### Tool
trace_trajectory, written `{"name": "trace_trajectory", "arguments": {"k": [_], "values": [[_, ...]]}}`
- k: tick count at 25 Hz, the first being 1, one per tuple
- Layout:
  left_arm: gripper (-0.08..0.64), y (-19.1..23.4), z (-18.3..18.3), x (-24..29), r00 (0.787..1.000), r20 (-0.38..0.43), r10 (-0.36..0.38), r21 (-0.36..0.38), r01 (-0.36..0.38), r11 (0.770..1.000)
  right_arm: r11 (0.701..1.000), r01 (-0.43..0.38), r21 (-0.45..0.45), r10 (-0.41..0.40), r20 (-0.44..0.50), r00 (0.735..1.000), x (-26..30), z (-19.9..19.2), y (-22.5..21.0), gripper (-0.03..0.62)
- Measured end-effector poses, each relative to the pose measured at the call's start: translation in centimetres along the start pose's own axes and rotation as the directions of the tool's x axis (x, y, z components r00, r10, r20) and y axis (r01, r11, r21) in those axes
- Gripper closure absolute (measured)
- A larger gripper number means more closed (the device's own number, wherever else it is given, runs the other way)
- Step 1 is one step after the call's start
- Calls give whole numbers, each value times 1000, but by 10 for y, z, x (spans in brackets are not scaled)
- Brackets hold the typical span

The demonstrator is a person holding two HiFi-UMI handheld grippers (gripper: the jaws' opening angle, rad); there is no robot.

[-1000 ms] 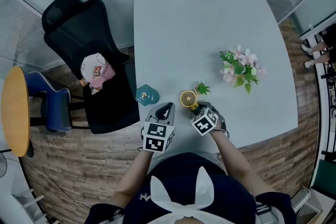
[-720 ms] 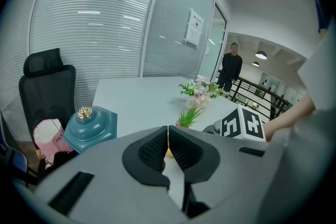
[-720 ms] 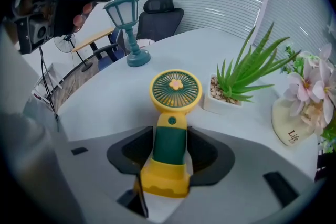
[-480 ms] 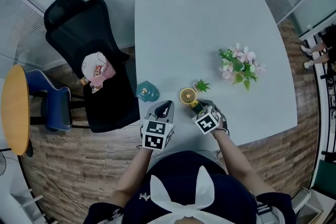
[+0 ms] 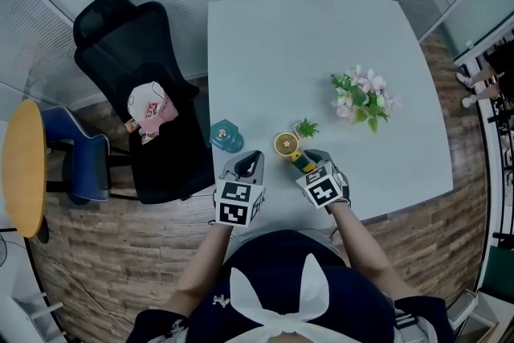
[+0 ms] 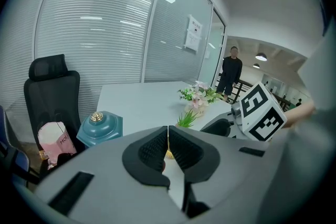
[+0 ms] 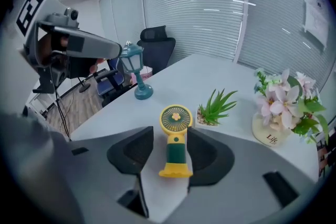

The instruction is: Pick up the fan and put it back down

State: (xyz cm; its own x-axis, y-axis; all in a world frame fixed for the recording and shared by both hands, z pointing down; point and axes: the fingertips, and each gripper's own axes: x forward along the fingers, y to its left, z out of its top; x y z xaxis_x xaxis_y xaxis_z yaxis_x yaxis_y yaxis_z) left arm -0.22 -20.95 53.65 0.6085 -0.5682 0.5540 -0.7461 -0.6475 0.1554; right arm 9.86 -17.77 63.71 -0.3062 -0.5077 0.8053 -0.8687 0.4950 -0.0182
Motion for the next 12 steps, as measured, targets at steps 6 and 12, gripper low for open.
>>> {"name": "trace_trajectory", "arguments": {"k": [6,12], "values": [[535,-2,4,-10,1000,25,10,3,-10,1000,999,12,39,-16,117,993,-30,28,8,400],[535,-8,8,-20,999,52,13,9,-14,1000,997,36,73,-52,237,970,-59,52,14,528]]}}
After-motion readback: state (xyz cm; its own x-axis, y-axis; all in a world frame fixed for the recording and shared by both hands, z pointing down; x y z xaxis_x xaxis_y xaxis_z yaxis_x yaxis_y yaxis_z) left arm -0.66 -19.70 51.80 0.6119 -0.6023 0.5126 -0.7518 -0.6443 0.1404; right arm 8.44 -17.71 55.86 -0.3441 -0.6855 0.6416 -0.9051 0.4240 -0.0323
